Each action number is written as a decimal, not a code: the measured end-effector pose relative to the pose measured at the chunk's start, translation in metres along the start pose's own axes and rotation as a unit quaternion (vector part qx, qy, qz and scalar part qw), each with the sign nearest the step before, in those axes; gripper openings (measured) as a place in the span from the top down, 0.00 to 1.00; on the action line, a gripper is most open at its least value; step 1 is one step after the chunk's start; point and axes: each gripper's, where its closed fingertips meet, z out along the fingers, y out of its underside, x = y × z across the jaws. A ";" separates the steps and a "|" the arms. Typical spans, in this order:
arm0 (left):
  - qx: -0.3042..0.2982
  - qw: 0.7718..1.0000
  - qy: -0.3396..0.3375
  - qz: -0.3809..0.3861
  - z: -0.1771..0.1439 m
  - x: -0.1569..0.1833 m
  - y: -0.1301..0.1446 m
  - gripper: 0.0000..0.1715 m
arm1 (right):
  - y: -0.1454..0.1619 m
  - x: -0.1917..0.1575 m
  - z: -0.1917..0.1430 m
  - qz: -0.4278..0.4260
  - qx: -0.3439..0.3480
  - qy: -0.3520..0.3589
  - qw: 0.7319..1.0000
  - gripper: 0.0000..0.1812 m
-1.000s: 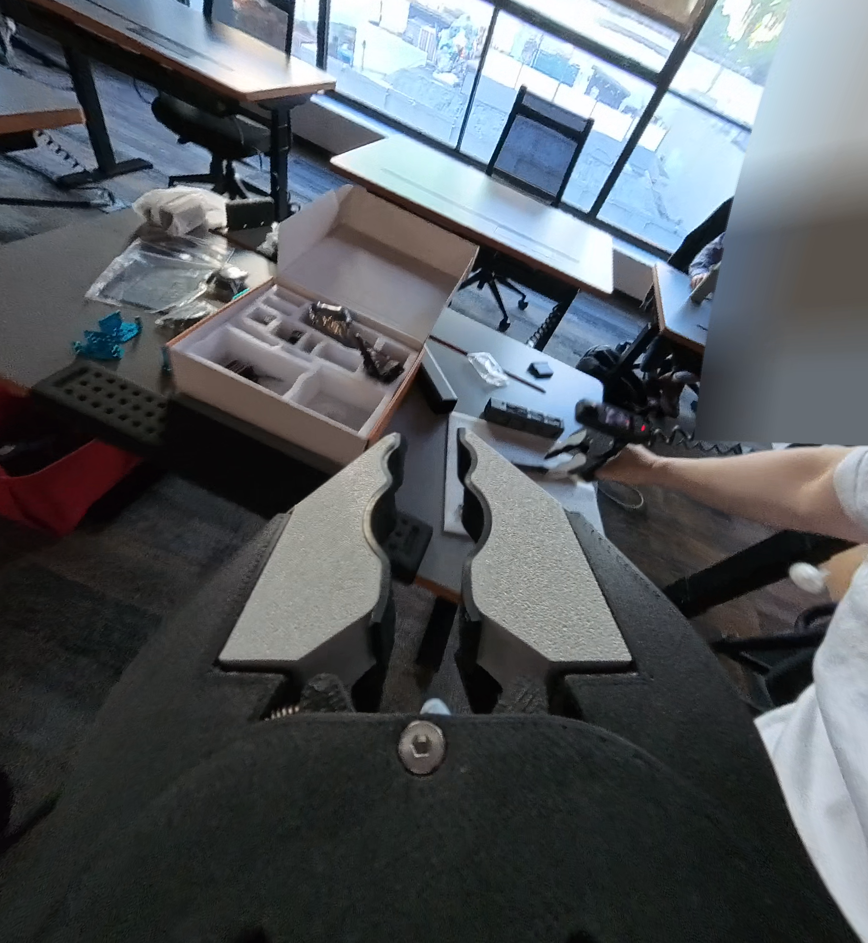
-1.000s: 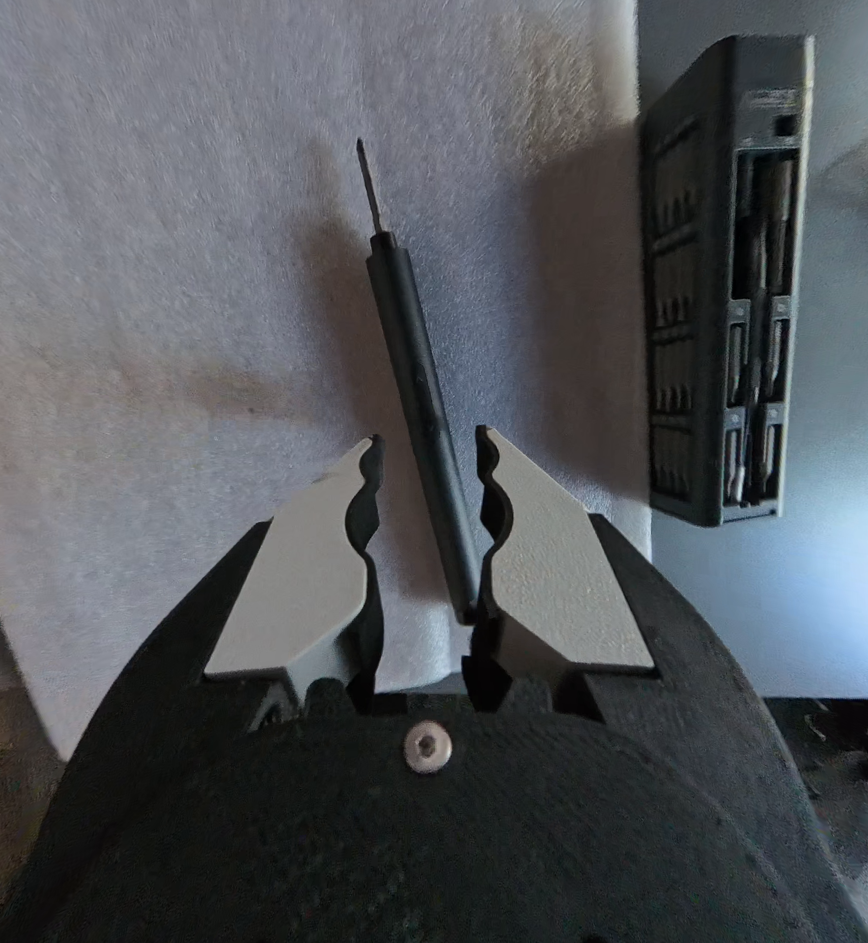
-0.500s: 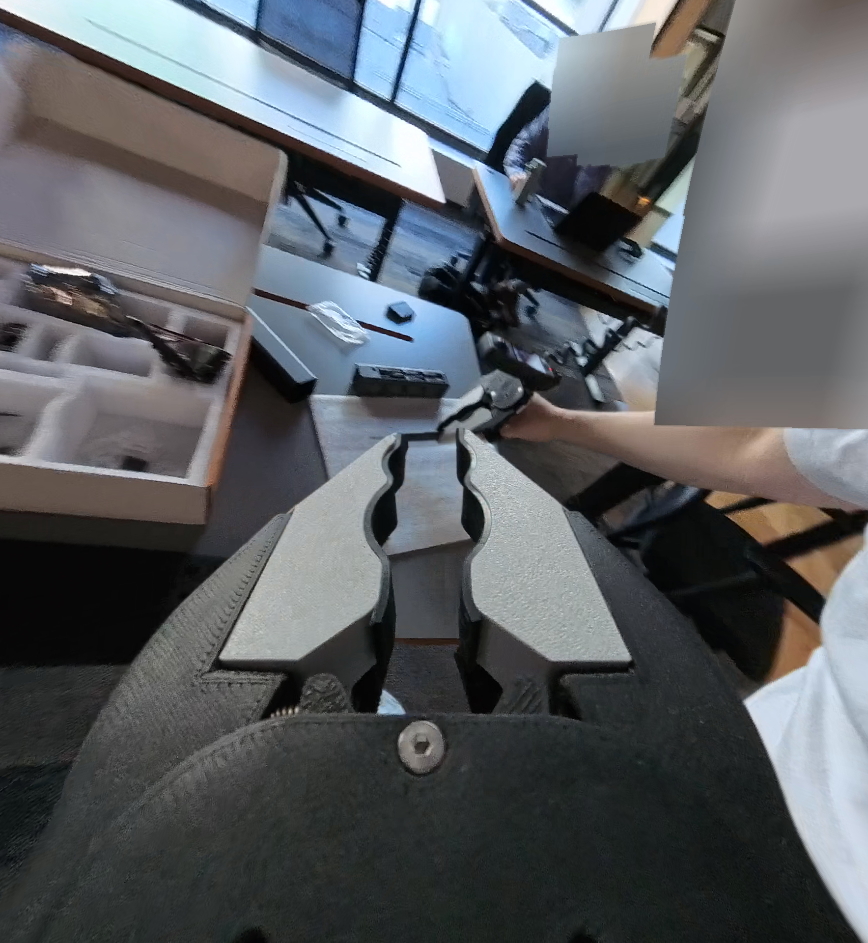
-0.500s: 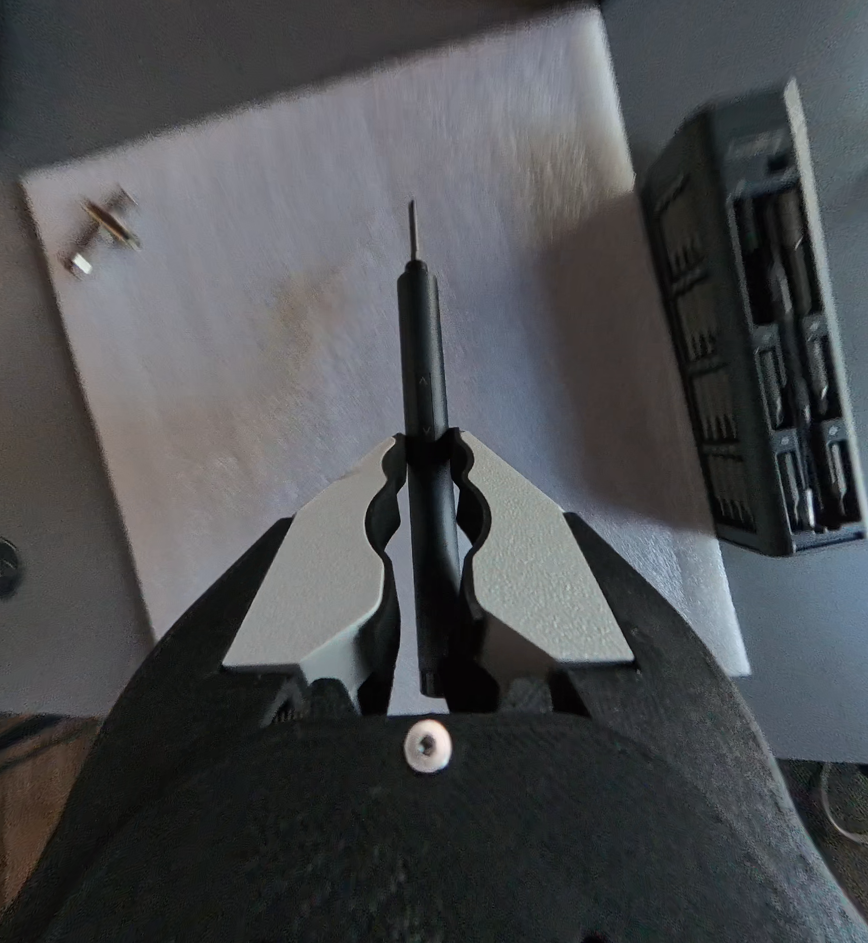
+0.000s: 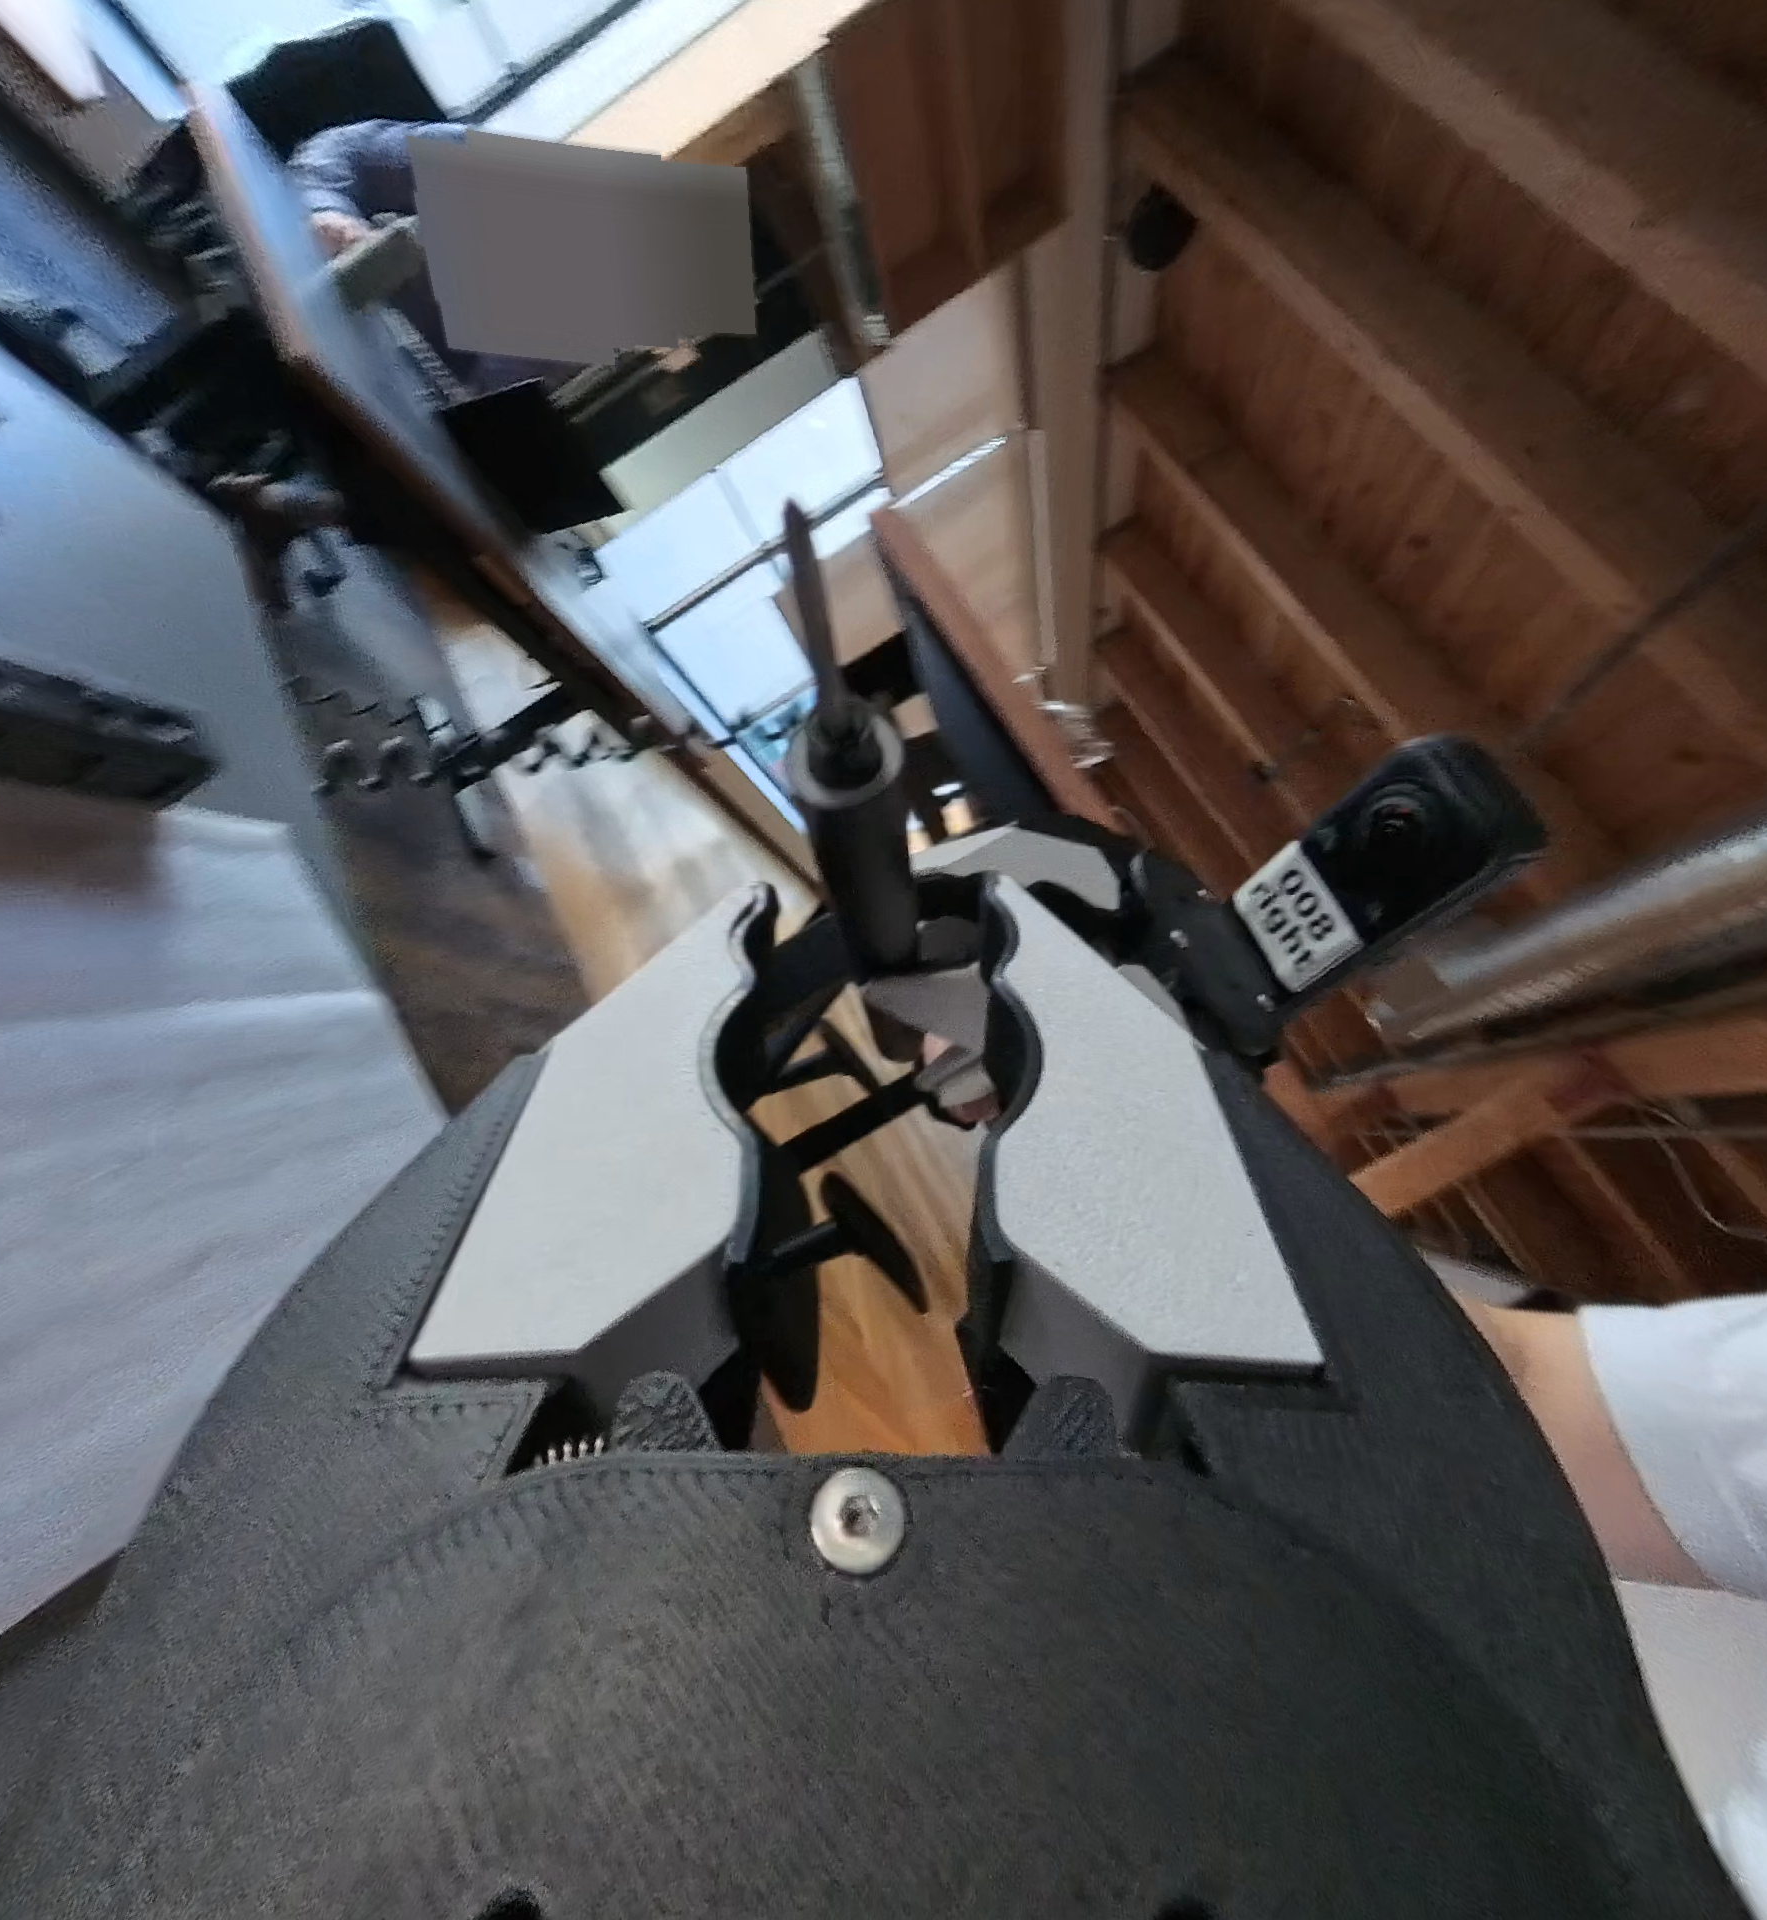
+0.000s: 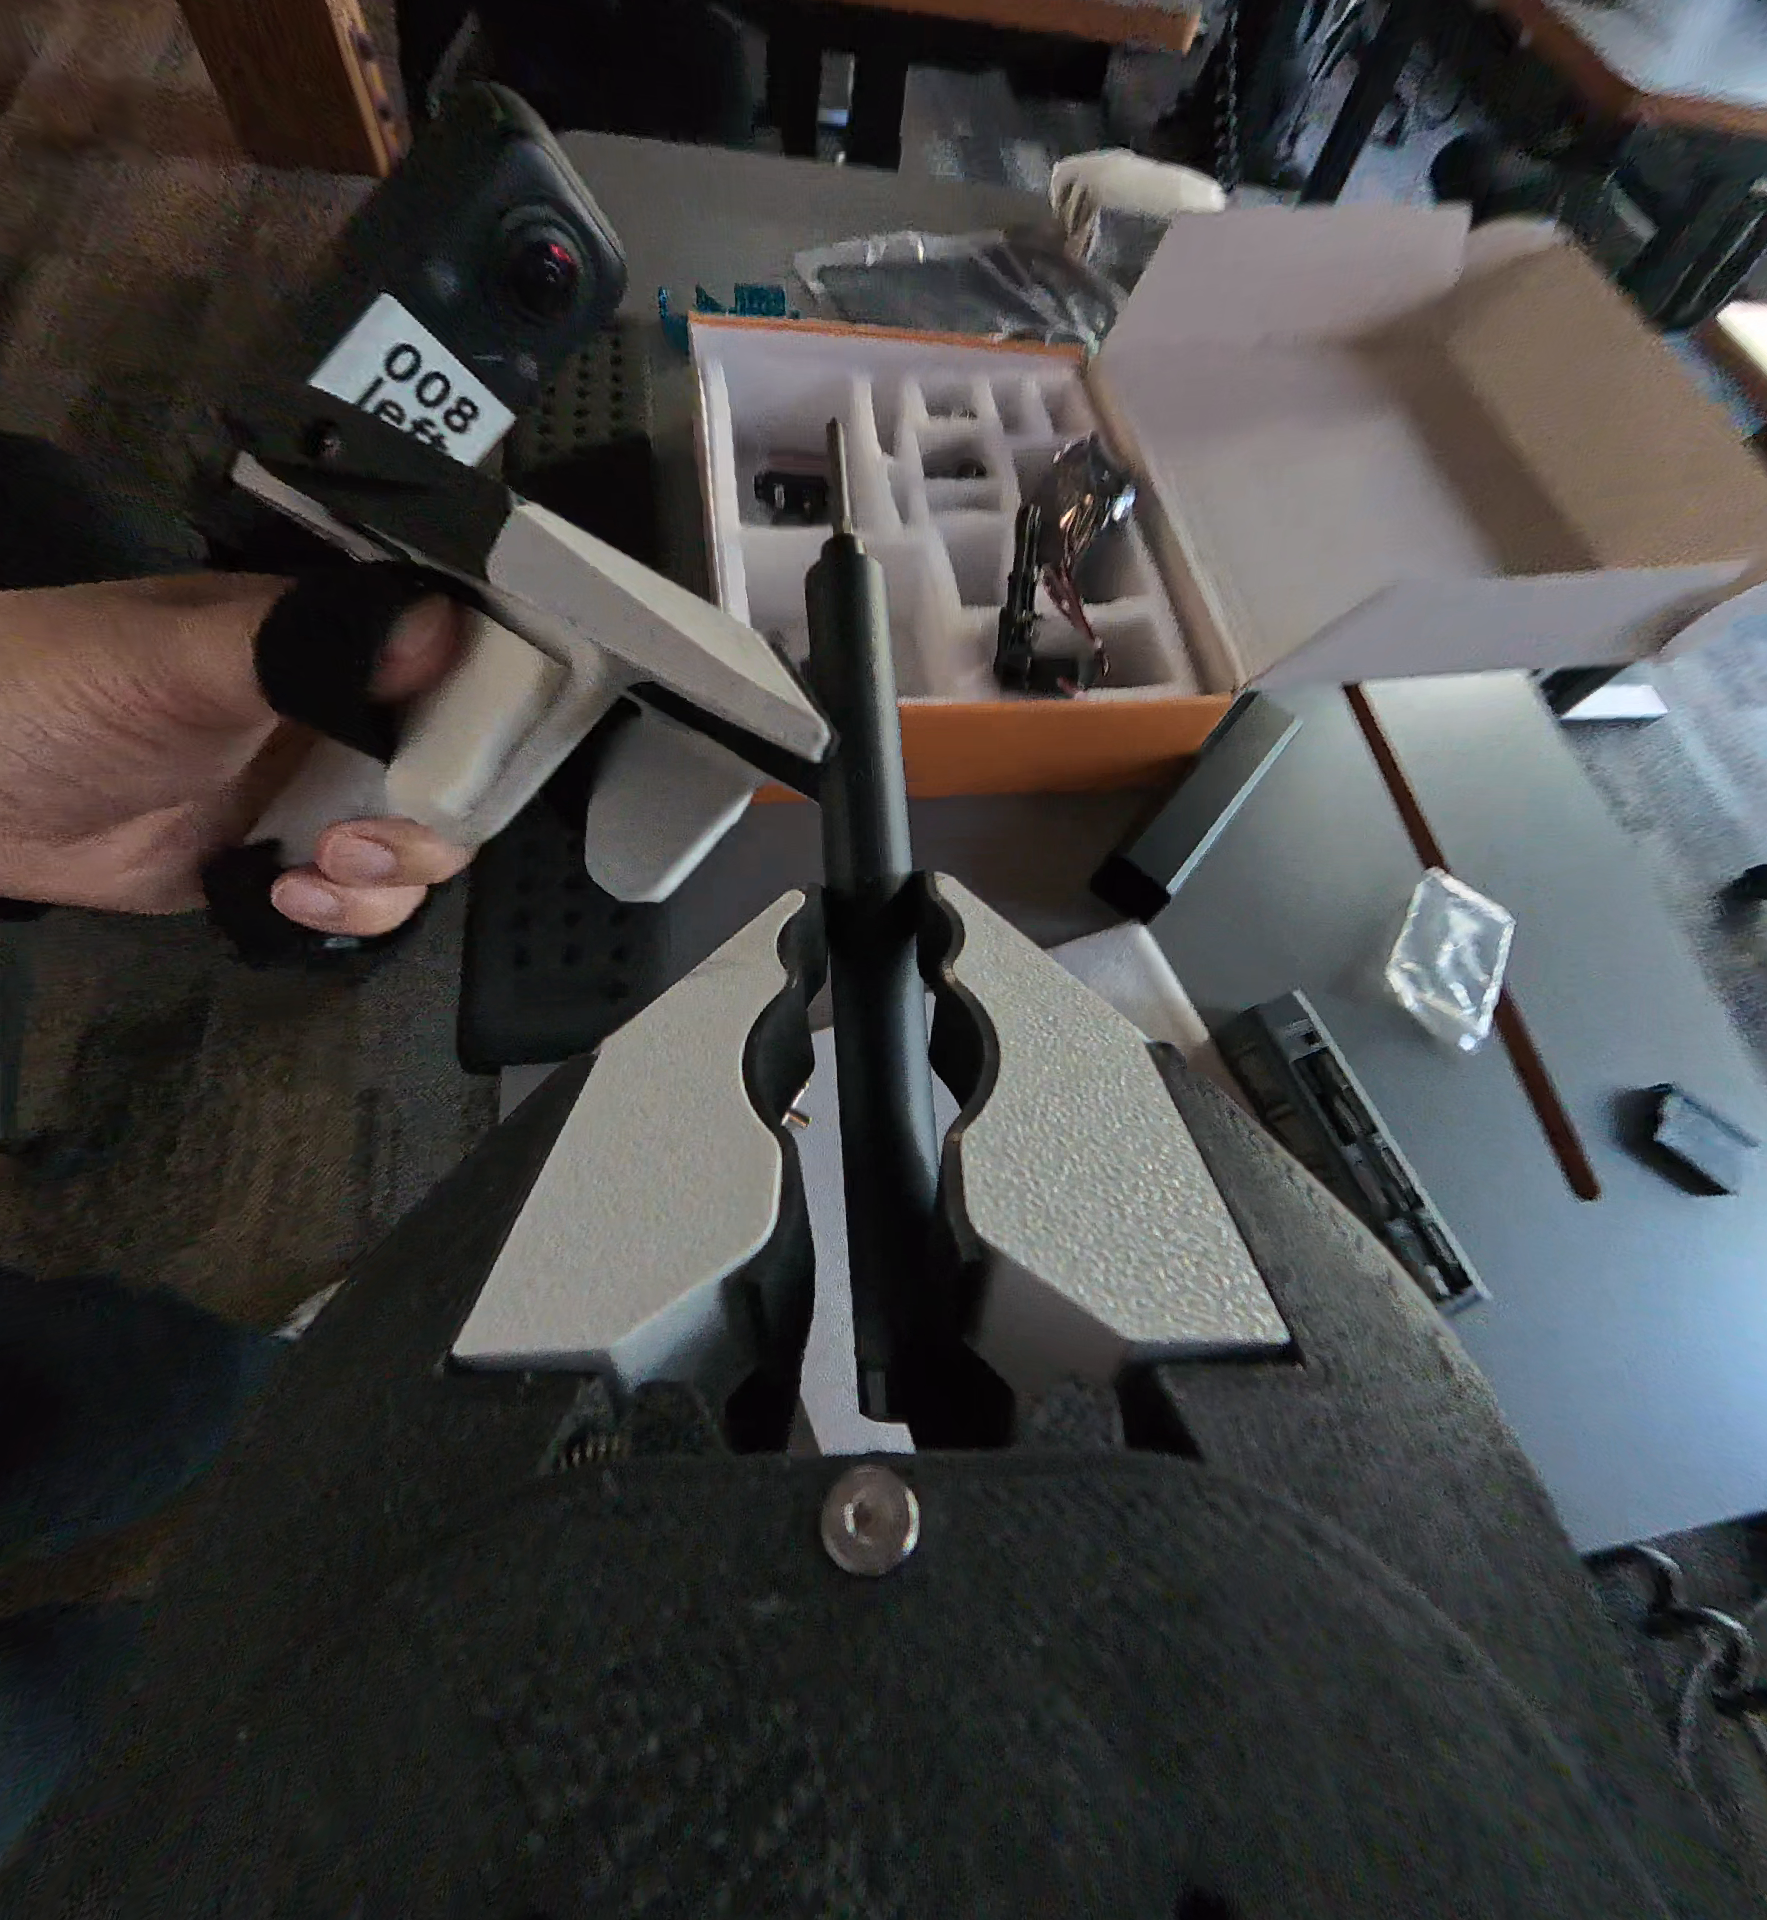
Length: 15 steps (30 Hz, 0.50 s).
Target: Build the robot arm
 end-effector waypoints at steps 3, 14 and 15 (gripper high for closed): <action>0.008 0.998 0.052 0.017 -0.002 0.048 -0.010 0.91 | -0.033 -0.016 -0.030 -0.021 0.025 0.023 0.999 0.91; -0.035 0.977 0.207 -0.035 0.019 0.214 0.007 0.91 | -0.105 -0.068 -0.178 -0.062 0.041 0.166 0.983 0.91; -0.055 0.975 0.213 -0.026 0.027 0.232 0.019 0.91 | -0.107 -0.072 -0.200 -0.065 0.042 0.184 0.980 0.91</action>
